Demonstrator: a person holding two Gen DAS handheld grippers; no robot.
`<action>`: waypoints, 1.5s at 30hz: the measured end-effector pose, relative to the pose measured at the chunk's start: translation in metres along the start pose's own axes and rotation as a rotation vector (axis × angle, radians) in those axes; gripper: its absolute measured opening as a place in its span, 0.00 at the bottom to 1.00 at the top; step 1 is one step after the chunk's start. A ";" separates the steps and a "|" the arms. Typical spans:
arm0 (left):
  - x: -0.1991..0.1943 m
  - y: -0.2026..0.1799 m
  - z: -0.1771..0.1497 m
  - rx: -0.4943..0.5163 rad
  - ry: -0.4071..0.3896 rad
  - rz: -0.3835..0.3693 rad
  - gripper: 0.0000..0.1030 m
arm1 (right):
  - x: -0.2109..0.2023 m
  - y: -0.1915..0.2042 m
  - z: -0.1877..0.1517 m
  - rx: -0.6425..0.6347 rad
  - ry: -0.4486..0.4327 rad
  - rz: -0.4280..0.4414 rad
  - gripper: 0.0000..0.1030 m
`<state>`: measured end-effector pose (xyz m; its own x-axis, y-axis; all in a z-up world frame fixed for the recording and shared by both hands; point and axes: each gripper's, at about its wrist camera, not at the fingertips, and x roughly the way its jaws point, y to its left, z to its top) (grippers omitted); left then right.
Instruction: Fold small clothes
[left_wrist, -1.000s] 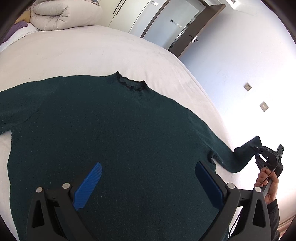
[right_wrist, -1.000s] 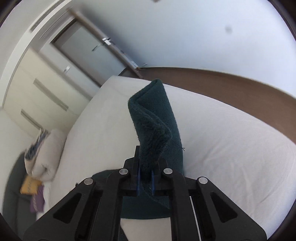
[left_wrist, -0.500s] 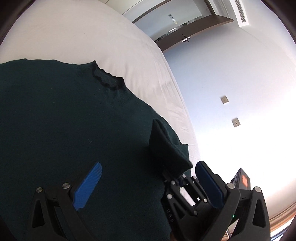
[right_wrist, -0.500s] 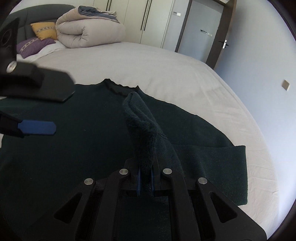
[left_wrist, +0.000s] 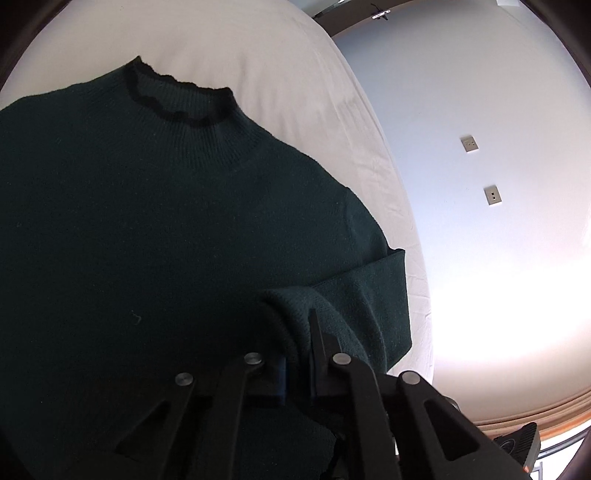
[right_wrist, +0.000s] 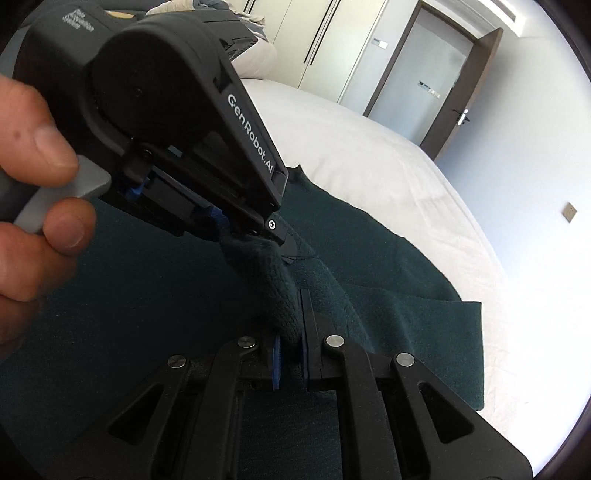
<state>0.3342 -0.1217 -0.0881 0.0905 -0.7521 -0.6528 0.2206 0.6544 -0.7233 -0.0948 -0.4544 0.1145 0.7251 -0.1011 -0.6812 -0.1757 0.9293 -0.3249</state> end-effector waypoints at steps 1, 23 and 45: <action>-0.005 0.002 0.002 0.001 -0.019 0.007 0.07 | -0.009 -0.001 -0.005 0.010 0.007 0.026 0.08; -0.090 0.099 0.020 -0.009 -0.148 0.290 0.07 | -0.024 -0.218 -0.148 1.256 -0.034 0.511 0.74; -0.096 0.098 0.001 0.038 -0.199 0.377 0.27 | 0.051 -0.267 -0.050 1.229 0.027 0.768 0.74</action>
<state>0.3479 0.0150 -0.0959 0.3568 -0.4636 -0.8111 0.1713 0.8859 -0.4310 -0.0437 -0.7252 0.1338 0.7018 0.5592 -0.4413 0.1734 0.4667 0.8672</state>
